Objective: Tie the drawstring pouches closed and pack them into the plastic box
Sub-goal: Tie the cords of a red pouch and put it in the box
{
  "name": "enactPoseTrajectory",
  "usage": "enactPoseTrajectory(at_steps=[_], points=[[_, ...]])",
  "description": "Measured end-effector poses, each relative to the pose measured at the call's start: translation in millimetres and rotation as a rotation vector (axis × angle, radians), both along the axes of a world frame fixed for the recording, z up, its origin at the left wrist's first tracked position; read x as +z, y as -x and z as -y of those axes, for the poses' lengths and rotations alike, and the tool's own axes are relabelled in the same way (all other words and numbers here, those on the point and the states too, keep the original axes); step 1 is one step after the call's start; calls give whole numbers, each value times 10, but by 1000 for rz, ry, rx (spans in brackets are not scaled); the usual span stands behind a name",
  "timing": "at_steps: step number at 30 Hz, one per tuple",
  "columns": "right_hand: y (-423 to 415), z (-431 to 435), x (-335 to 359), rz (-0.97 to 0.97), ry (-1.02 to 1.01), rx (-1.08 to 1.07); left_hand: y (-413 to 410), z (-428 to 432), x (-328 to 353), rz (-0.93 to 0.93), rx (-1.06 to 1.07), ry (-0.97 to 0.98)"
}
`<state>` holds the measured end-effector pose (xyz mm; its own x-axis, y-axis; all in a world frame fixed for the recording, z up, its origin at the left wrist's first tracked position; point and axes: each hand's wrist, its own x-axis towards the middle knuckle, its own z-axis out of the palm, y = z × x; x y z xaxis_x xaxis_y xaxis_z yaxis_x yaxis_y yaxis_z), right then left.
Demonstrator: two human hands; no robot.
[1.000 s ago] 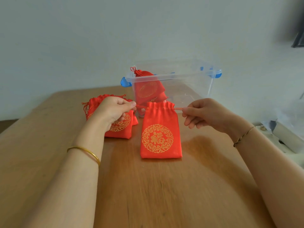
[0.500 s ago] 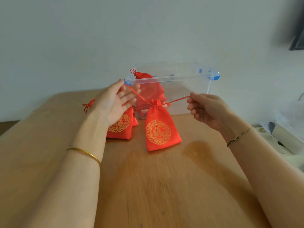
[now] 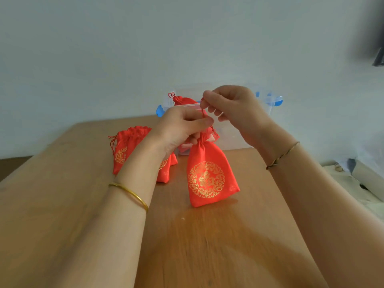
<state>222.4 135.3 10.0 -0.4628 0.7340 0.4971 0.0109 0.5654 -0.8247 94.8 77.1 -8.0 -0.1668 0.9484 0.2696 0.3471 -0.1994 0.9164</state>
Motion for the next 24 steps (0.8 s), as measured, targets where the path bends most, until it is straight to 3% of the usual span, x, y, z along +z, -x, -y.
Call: enactPoseTrajectory(at_steps=[5, 8, 12, 17, 21, 24], points=[[-48, -67, -218, -85, 230, 17, 25, -39, -31, 138, -50, 11], [-97, -90, -314, 19, 320, 58, 23, -48, -33, 230, -102, 20], [-87, -70, -344, 134, 229, 71, 31, -45, -37, 294, -106, 20], [-133, -92, -296, 67, 158, 83, 81, -70, -68, 324, -17, 24], [-187, -81, -296, 262, 104, 147, 55, -63, -81, 319, -26, 21], [-191, -129, -335, 71, 165, 82, 22, -49, -71, 282, -40, 37]])
